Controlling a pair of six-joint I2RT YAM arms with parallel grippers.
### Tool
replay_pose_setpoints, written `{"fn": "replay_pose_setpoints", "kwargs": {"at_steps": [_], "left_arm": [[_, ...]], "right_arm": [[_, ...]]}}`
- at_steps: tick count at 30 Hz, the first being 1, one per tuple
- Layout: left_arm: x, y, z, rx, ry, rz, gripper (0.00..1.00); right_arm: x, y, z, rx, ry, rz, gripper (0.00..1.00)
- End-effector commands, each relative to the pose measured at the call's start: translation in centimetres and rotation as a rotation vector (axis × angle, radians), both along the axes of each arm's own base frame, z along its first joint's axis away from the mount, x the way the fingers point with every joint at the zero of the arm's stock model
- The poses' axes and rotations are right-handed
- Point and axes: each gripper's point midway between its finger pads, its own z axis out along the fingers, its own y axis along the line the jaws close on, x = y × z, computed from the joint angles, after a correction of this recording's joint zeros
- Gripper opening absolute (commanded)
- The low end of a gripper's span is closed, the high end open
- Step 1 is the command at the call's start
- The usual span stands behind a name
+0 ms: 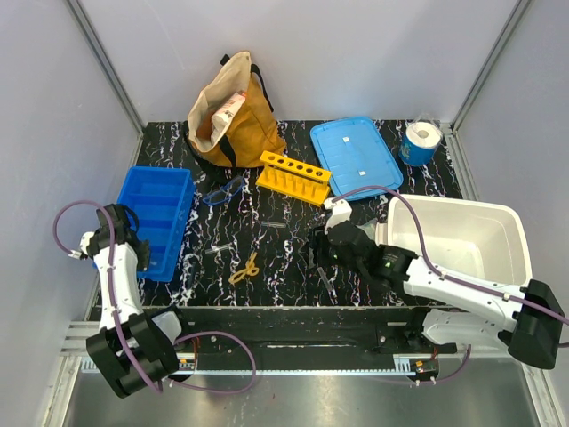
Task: Organize the chemistry lab equipment
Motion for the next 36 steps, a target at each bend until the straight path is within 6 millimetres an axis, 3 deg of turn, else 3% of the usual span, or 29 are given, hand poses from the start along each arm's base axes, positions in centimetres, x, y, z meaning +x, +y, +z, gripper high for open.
{"fn": "replay_pose_setpoints", "kwargs": {"at_steps": [1, 4, 7, 11, 15, 17, 19, 22, 25, 29, 32, 36], "left_arm": [[0.5, 0.9, 0.2, 0.028, -0.019, 0.019, 0.07], [0.8, 0.5, -0.1, 0.001, -0.026, 0.003, 0.23], [1.0, 0.1, -0.3, -0.014, -0.034, -0.021, 0.32], [1.8, -0.5, 1.1, -0.028, -0.086, -0.074, 0.42], [2.5, 0.0, 4.0, 0.047, -0.166, -0.119, 0.46], [3.9, -0.3, 5.9, 0.09, -0.248, -0.233, 0.37], [5.0, -1.1, 7.0, 0.119, -0.29, -0.335, 0.36], [7.9, -4.3, 9.0, 0.137, -0.426, -0.622, 0.43], [9.9, -9.8, 10.6, 0.08, -0.585, -0.934, 0.49], [10.2, -14.7, 11.3, 0.051, -0.621, -1.186, 0.57], [9.8, -18.3, 11.6, 0.052, -0.614, -1.386, 0.61], [8.7, -21.6, 10.1, -0.005, -0.629, -1.52, 0.62]], "right_arm": [[0.4, 1.1, 2.2, 0.057, -0.012, 0.001, 0.59], [0.5, 1.1, 2.0, 0.054, -0.007, -0.004, 0.6], [0.4, 1.2, 1.9, 0.05, 0.002, -0.004, 0.6], [0.3, 1.0, 1.4, 0.035, 0.013, -0.007, 0.6], [0.5, 1.0, 1.0, 0.029, 0.022, -0.017, 0.59], [0.6, 1.2, 1.0, 0.023, 0.027, -0.023, 0.6], [1.0, 0.8, 0.4, -0.019, 0.039, -0.052, 0.59], [1.3, -0.1, -0.5, -0.096, 0.057, -0.092, 0.59], [1.2, -0.6, -1.8, -0.168, 0.085, -0.094, 0.58], [0.5, -1.1, -4.2, -0.247, 0.149, -0.087, 0.55], [-0.2, -1.6, -7.3, -0.334, 0.219, -0.081, 0.55], [-0.9, -2.3, -9.9, -0.413, 0.292, -0.094, 0.53]]}}
